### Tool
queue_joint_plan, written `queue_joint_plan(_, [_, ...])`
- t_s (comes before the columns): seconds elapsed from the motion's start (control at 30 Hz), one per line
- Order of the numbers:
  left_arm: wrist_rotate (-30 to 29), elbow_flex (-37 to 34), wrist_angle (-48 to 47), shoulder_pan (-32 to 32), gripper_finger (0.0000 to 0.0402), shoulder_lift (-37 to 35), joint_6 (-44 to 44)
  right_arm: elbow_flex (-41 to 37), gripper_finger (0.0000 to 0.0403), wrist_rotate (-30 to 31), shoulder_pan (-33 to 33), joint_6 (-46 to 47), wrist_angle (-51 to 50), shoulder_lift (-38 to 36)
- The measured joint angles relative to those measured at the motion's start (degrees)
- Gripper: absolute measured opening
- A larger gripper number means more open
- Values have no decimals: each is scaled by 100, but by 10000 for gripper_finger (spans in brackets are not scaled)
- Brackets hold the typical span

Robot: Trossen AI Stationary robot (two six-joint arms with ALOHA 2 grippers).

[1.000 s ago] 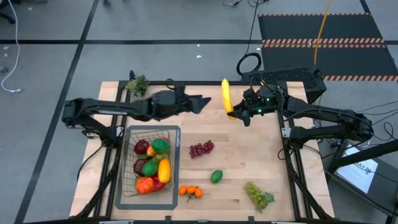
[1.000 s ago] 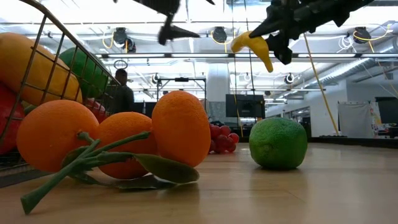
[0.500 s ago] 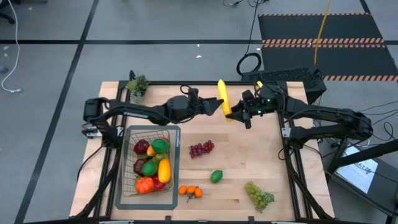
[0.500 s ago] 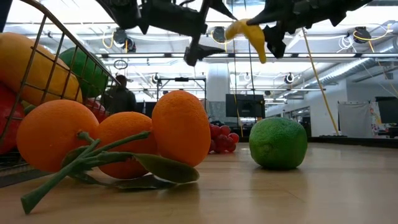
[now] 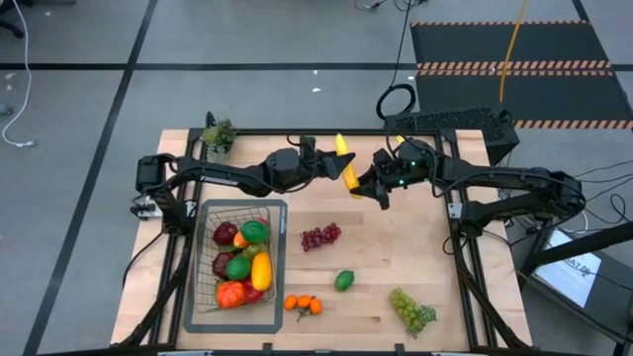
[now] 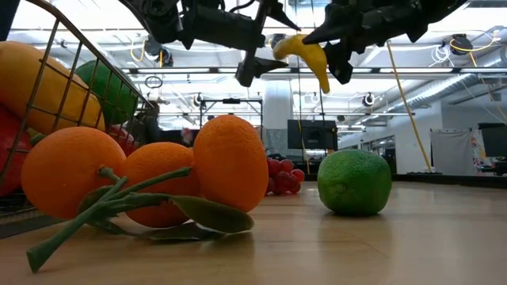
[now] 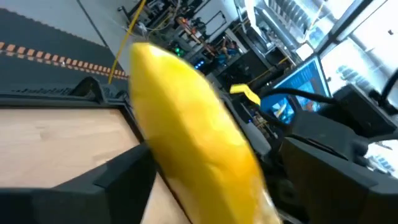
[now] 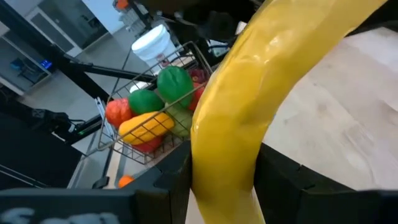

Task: Build produce basket
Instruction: Put the yellow banana into the wire basket

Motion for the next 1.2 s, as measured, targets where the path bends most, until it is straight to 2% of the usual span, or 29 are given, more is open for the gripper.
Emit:
queue_joint_plan(0.27, [28, 4, -52, 128, 209, -2, -137, 0, 139, 40, 0, -124, -1, 0])
queue_joint_plan(0.4, [35, 4, -11, 132, 172, -7, -172, 0, 140, 61, -4, -254, -1, 0])
queue_joint_plan(0.53, [197, 4, -4, 145, 180, -12, -271, 0, 156, 26, -19, -157, -3, -6])
queue_joint_plan(0.7, [538, 2, -33, 149, 199, -196, -161, 0, 211, -233, -109, 157, 6, -140])
queue_joint_plan(0.93, [1149, 2, -344, 267, 163, -723, 124, 0, 281, -682, -201, 636, 48, -532])
queue_joint_plan(1.03, [1414, 2, -703, 356, 159, -1010, 116, -1, 294, -743, -203, 836, 49, -752])
queue_joint_plan(1.2, [1789, -2, -1380, 474, 176, -1474, 127, -2, 297, -736, -203, 1058, 47, -1100])
